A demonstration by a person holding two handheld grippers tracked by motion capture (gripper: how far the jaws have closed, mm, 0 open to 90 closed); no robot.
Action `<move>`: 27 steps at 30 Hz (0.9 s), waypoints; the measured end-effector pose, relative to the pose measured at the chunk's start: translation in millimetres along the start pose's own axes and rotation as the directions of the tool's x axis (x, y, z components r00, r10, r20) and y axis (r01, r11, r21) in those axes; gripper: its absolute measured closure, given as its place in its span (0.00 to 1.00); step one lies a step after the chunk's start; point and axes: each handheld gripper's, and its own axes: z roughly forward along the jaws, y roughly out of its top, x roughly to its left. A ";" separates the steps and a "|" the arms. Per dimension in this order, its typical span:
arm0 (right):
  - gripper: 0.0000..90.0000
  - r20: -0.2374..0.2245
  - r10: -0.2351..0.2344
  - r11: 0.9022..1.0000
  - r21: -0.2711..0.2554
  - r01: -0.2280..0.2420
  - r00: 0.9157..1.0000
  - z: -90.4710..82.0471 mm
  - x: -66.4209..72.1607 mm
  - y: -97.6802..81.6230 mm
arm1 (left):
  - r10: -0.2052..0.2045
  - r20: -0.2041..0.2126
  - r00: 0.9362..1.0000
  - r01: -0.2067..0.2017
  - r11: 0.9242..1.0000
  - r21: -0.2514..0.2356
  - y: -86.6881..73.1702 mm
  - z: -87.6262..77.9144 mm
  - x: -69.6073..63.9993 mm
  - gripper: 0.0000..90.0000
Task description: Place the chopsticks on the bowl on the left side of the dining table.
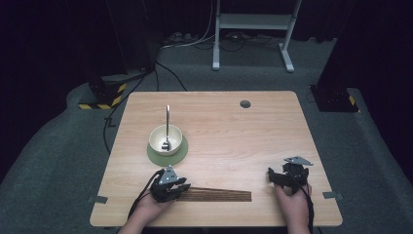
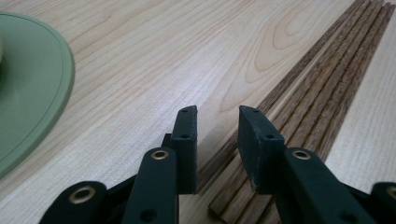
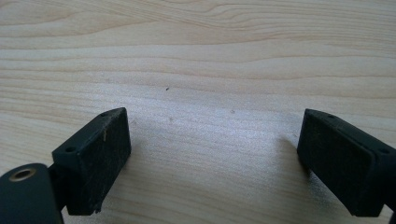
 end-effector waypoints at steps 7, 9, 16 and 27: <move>0.11 -0.004 -0.004 1.000 0.000 0.004 1.000 -0.2 0.5 -0.2 | 0.028 0.008 1.000 -0.028 0.999 0.018 0.1 3.3 -3.9 0.80; 0.11 -0.004 -0.004 1.000 0.001 0.004 1.000 -0.3 0.5 -0.2 | 0.016 0.007 1.000 -0.016 1.000 0.016 -1.5 3.5 -1.9 0.81; 0.11 -0.007 -0.001 1.000 0.002 0.001 1.000 -0.5 0.8 0.0 | 0.021 0.015 1.000 -0.021 0.999 0.033 -6.5 -4.7 5.8 0.91; 0.11 -0.009 -0.008 1.000 0.000 0.008 1.000 -0.6 1.0 -0.5 | 0.028 0.020 0.999 -0.029 0.997 0.072 -0.1 -3.8 14.1 0.81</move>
